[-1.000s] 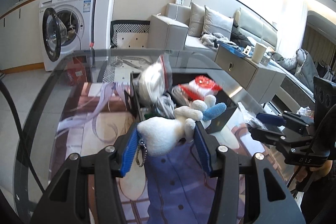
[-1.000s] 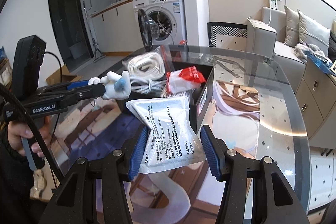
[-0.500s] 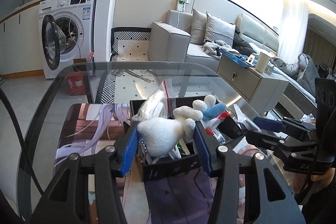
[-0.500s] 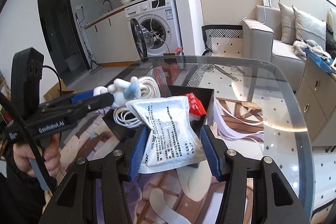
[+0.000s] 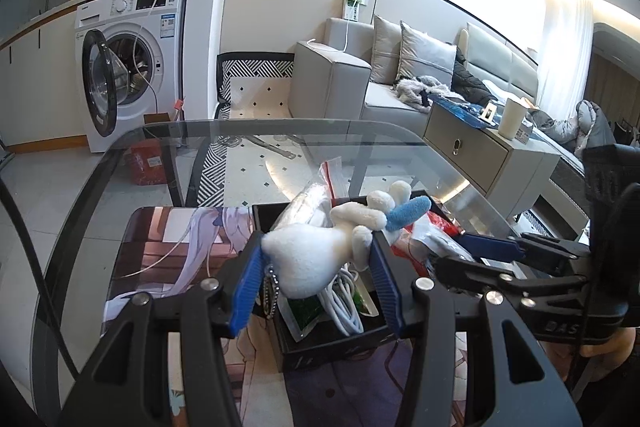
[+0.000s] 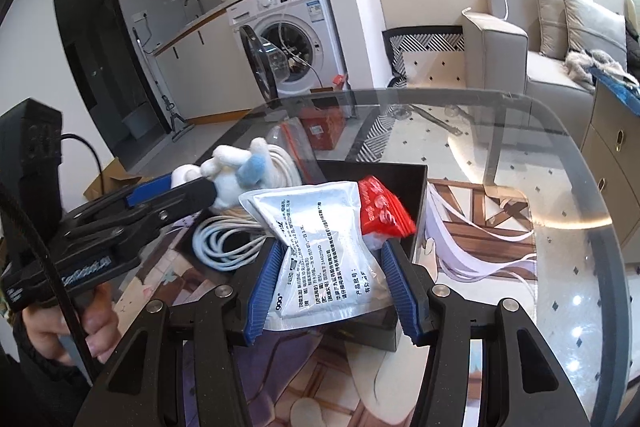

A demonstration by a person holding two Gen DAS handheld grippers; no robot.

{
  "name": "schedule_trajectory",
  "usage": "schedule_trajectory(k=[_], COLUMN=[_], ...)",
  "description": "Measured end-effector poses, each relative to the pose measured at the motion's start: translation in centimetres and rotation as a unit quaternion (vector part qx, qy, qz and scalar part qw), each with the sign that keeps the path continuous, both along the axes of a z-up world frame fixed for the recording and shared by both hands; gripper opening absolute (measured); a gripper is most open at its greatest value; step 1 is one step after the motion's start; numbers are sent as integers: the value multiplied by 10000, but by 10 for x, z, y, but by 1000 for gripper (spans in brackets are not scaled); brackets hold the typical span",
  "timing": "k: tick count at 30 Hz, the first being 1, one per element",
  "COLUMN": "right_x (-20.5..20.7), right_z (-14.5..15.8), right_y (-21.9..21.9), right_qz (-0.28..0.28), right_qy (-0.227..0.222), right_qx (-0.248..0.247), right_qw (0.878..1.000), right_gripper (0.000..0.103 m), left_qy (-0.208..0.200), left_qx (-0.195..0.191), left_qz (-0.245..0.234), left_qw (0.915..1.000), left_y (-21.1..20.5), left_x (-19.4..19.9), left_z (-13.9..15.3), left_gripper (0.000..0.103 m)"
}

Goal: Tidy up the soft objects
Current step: 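Carry the plush toy and paper packet over the black box, then lower both items into the box and open both tools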

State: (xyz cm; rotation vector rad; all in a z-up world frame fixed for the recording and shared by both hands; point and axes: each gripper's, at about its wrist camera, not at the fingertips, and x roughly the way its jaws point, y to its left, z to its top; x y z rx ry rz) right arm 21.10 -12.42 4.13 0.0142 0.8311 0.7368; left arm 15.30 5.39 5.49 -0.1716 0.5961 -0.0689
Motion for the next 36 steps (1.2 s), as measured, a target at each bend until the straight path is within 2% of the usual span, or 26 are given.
schedule_trajectory(k=[3,12,18,23,26,28,29,30,32,34,36], right_x=[4,11,8,3,-2,-8,-9,-13,-17,-21,-25], right_z=[0,-2,-1,1,5,8,9,11,13,16,18], right_y=[3,15,18,19,17,13,12,10,6,3,-2], right_qz=[-50,-36,13,44,90,141,147,149,149,133,105], right_qy=[-26,-163,-284,-439,-581,-703,-743,-822,-891,-952,-984], right_qx=[-12,-200,-392,-491,-485,-431,-428,-435,-447,-408,-348], right_qw=[10000,9997,9988,9978,9971,9965,9962,9956,9949,9945,9945], right_gripper=[53,53,53,57,64,76,78,78,80,87,90], left_qy=[-2,65,132,207,250,241,229,223,181,126,100], left_qx=[175,222,313,384,370,325,295,270,255,238,275], left_qz=[-5,-57,-269,-438,-449,-432,-427,-421,-362,-344,-319], left_qw=[9998,9997,9991,9981,9980,9982,9984,9985,9989,9990,9991], left_y=[-5,-8,-18,-25,-24,-23,-21,-20,-17,-16,-15], left_x=[2,8,10,10,9,6,4,2,-2,-7,-13], left_z=[-3,-6,-11,-15,-15,-13,-13,-12,-10,-9,-7], left_gripper=[50,50,50,48,48,51,52,55,67,67,73])
